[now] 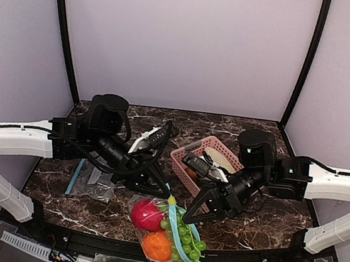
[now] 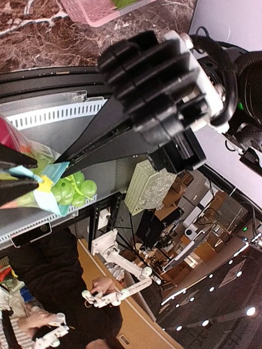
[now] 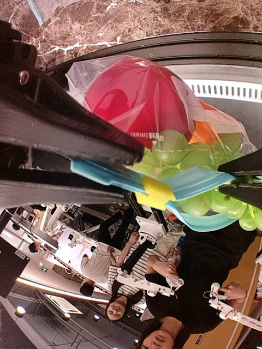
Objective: Place the food in the zip-top bag and seal the zipper
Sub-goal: Pass from the right arm to the left, then zip the zipper on the zipper food storage bag.
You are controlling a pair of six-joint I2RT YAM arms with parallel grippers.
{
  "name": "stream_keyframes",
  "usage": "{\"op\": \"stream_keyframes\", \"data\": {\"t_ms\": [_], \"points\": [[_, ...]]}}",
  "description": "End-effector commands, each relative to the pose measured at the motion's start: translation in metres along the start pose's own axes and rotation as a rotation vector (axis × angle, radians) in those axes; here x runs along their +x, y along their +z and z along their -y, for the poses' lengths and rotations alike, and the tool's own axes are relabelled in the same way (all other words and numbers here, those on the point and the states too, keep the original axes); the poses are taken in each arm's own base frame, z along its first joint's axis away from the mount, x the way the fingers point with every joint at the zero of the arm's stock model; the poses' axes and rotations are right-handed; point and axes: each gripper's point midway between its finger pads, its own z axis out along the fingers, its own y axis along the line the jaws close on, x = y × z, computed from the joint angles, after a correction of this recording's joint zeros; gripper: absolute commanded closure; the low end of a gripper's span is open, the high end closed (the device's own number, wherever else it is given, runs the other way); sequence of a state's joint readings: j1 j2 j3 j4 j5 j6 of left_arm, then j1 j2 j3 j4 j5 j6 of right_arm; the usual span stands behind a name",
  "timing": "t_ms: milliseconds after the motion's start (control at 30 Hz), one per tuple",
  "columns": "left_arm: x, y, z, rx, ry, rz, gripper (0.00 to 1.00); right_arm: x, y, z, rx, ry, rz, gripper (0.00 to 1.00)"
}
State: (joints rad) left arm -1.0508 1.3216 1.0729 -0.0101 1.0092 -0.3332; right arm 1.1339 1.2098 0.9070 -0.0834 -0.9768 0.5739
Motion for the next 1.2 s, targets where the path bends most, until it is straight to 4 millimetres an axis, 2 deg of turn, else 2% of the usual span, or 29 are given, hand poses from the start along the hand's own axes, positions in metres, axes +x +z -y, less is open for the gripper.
{"op": "stream_keyframes", "data": {"t_ms": [0, 67, 100, 267, 367, 467, 633, 833, 1000, 1067, 1167], "points": [[0.002, 0.000, 0.004, 0.040, 0.000, 0.008, 0.98, -0.018, -0.006, -0.014, -0.016, -0.068, 0.054, 1.00], [0.003, 0.000, 0.003, 0.040, -0.001, 0.012, 0.99, -0.021, -0.007, -0.012, 0.007, -0.065, 0.073, 1.00], [0.004, 0.000, 0.002, 0.037, -0.001, 0.015, 0.99, -0.024, -0.009, -0.011, 0.024, -0.065, 0.088, 0.94], [0.006, 0.000, -0.006, 0.003, -0.018, 0.053, 0.99, -0.034, -0.022, -0.004, 0.152, -0.072, 0.174, 0.46], [0.006, 0.000, -0.009, 0.005, -0.023, 0.078, 0.99, -0.039, -0.029, 0.005, 0.246, -0.071, 0.220, 0.30], [0.006, 0.001, -0.011, 0.003, -0.021, 0.090, 0.99, -0.042, -0.030, 0.012, 0.360, -0.112, 0.241, 0.24], [0.008, 0.002, -0.015, -0.001, -0.030, 0.093, 0.99, -0.045, -0.020, 0.026, 0.495, -0.175, 0.232, 0.26], [0.006, 0.002, -0.018, -0.017, -0.039, 0.106, 0.99, -0.041, 0.000, 0.031, 0.504, -0.201, 0.179, 0.45], [0.006, 0.001, -0.020, -0.034, -0.040, 0.113, 0.99, -0.036, 0.004, 0.033, 0.496, -0.196, 0.168, 0.63], [0.006, 0.001, -0.021, -0.034, -0.042, 0.113, 0.99, -0.035, 0.003, 0.033, 0.496, -0.195, 0.179, 0.64], [0.007, 0.002, -0.022, -0.031, -0.047, 0.110, 0.99, -0.037, 0.000, 0.031, 0.500, -0.202, 0.197, 0.56]]}}
